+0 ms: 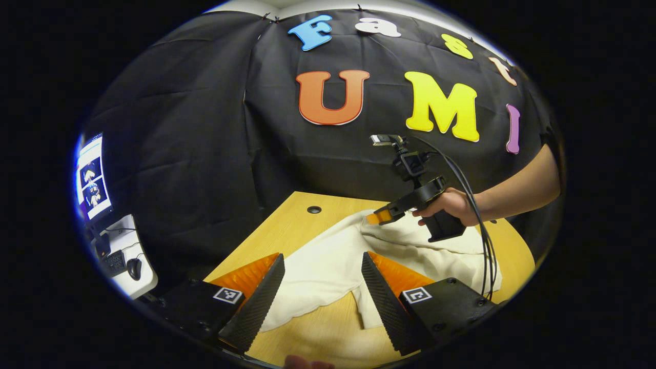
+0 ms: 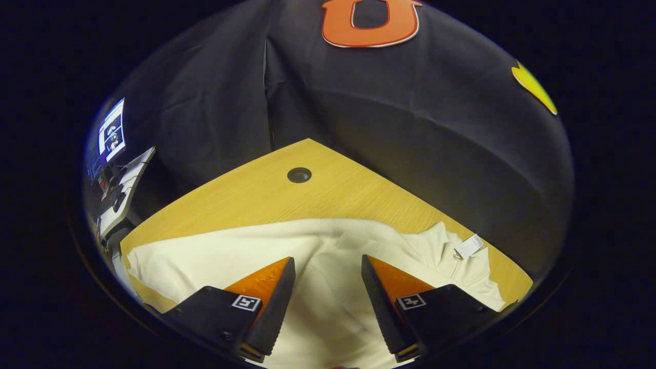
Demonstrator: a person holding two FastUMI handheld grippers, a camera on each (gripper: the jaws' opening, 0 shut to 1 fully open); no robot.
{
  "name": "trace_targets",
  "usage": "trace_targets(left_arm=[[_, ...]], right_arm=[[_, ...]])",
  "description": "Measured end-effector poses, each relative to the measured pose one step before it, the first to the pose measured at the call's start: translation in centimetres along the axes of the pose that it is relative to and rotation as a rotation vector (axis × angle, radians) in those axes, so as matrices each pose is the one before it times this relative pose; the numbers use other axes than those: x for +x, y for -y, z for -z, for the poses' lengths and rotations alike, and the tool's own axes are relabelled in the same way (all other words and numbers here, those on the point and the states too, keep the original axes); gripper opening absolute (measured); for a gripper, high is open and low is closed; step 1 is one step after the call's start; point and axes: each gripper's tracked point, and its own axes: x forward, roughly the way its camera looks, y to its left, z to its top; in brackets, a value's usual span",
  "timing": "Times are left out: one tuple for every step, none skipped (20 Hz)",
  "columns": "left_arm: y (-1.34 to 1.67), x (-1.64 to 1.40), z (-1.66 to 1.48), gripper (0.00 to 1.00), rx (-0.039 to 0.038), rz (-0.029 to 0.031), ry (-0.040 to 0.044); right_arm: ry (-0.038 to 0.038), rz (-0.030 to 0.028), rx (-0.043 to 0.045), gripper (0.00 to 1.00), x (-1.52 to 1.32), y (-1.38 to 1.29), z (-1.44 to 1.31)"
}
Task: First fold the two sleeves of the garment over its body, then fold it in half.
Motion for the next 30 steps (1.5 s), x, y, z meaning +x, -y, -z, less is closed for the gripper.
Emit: trace_targets(left_arm=[[-0.312,-0.117,0.179,0.97,0.01073,-0.00096,0.00164],[-0.192,-0.055,0.224,0.97,0.00986,-0.00032,0.00150],[-0.296,-0.042,0.339,0.97,0.00905,-0.00315,0.00251],[-0.421,-0.024,0.379,0.97,0.01006,-0.01071,-0.00227],[-0.385,-0.035,0.291,0.97,0.00814,-0.00195,0.00175],[-0.241,-0.209,0.447,0.97,0.00953,0.00301,-0.00028],[-0.364,-0.178,0.294,0.97,0.01393,-0.00092,-0.00007],[-0.221,-0.183,0.217,0.97,0.01394,0.00019,0.00089],[-0.467,-0.242,0.358,0.97,0.01362,0.00003,0.00021],[-0.463,-0.252,0.121,0.97,0.01087,-0.00121,-0.00109],[-0.492,-0.307,0.150,0.97,0.00918,-0.00080,0.00485],[-0.336,-0.245,0.150,0.98,0.00673,0.00363,0.00868],[-0.378,-0.088,0.418,1.00,0.00942,0.00628,0.00252],[-0.559,-0.103,0.501,1.00,0.01393,-0.00089,-0.00760],[-0.855,-0.083,0.932,0.99,0.01133,-0.00553,-0.01615],[-0.938,-0.167,0.950,1.00,0.00395,-0.00530,-0.01670],[-1.032,-0.015,1.235,1.00,-0.00196,-0.00352,-0.01742],[-0.868,0.005,1.295,1.00,-0.00585,0.00388,-0.01968],[-0.997,0.214,1.419,1.00,0.00067,0.00063,-0.02297],[-0.981,0.267,1.816,1.00,0.00966,0.00019,-0.04021],[-0.798,0.297,1.603,1.00,0.01811,0.00459,-0.03689],[-0.574,0.508,1.502,1.00,0.01531,0.01780,-0.03378],[-0.101,0.407,1.108,1.00,0.01366,0.02658,-0.02789],[-0.124,0.347,0.964,1.00,0.00533,0.02493,-0.02317],[-0.489,0.332,0.802,1.00,-0.00146,0.00998,-0.01725],[-0.536,0.458,0.677,1.00,-0.00683,-0.00086,-0.02015],[-0.419,0.367,0.641,1.00,-0.00284,0.00886,-0.01536],[-0.157,0.301,0.573,1.00,0.00570,0.01363,-0.01447],[-0.168,0.166,0.404,1.00,0.00892,0.01286,-0.01270],[0.096,0.320,0.516,1.00,0.00357,0.01977,-0.01437]], right_arm=[[0.01748,0.00265,0.01097,0.81,-0.857,-0.201,-0.300],[0.00910,0.01616,0.01066,0.81,-1.093,0.126,-0.194],[0.00090,0.02660,0.00673,0.83,-1.144,0.665,0.331],[0.02018,0.00801,0.01746,0.86,-1.457,0.049,-0.173],[0.02980,-0.00134,0.02356,0.87,-1.643,-0.263,-0.424],[0.02266,0.00284,0.01706,0.87,-1.556,-0.020,-0.185],[0.02285,0.00711,0.00694,0.88,-1.895,0.240,-0.051],[0.01866,0.00943,0.00433,0.88,-1.719,0.246,-0.015],[0.02120,-0.00176,0.01647,0.88,-2.077,0.156,-0.200],[0.02291,0.00145,0.01478,0.88,-1.821,-0.005,-0.253],[0.02148,0.01002,0.01662,0.88,-1.709,0.095,-0.191],[0.01517,0.01196,0.01298,0.88,-1.662,0.311,0.231],[-0.00095,0.00785,0.01191,0.88,-1.512,0.345,0.421],[-0.00335,-0.00249,0.01488,0.88,-1.520,0.093,0.677],[-0.00721,0.00427,0.01383,0.87,-1.310,0.170,0.764],[-0.00408,0.00428,0.00001,0.88,-1.379,0.369,0.651],[-0.00202,0.00171,-0.01337,0.88,-1.274,0.385,0.701],[-0.00277,-0.00188,-0.03102,0.88,-1.128,0.457,0.585],[-0.00856,-0.00304,-0.03871,0.88,-1.055,0.558,0.691],[-0.00484,0.00484,-0.03763,0.88,-0.914,0.569,0.367],[0.00158,0.00751,-0.02005,0.88,-0.795,0.677,0.134],[0.00471,0.00258,0.00562,0.87,-0.885,0.223,-0.044],[0.00368,0.00543,0.02249,0.88,-0.701,0.235,-0.177],[0.00298,0.00459,0.02818,0.88,-0.390,0.278,-0.050],[-0.00155,-0.00027,0.02335,0.88,-0.364,0.102,0.196],[-0.00956,0.01288,0.00745,0.88,-0.222,0.424,0.499],[-0.01345,0.00780,0.00638,0.88,-0.150,0.530,0.765],[-0.00831,0.00101,0.00995,0.88,-0.302,-0.013,0.408],[-0.00291,0.00125,0.01093,0.87,-0.349,-0.043,0.254],[-0.00211,0.00500,0.00551,0.87,-0.270,-0.009,0.245]])
